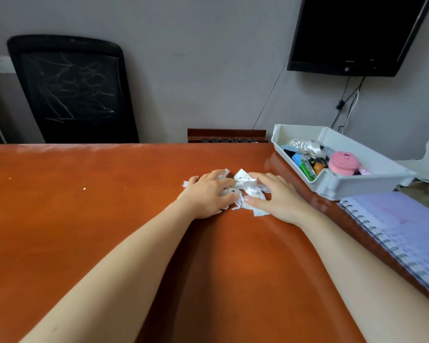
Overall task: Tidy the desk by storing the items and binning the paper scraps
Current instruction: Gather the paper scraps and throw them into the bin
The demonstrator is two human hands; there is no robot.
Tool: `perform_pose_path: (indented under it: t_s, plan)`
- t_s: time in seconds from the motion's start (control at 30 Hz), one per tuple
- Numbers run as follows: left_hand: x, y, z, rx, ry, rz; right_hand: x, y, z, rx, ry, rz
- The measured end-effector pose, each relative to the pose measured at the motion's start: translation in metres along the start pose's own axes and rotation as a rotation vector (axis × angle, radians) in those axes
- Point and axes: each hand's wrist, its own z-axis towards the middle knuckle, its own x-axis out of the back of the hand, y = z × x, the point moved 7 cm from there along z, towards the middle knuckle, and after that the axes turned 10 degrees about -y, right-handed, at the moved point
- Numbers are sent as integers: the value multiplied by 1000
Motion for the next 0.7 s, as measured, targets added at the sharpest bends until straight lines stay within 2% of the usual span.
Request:
perform_pose_path:
  t_s: [0.3,0.57,0.7]
  plan:
    - [8,3,-9,-78,106,-260,-5,0,9,64,40,0]
    - [20,7,-14,-108,248,-213,-4,-7,10,105,61,-5]
    - [26,-2,-18,-36,334,-256,-3,-9,9,98,96,-24]
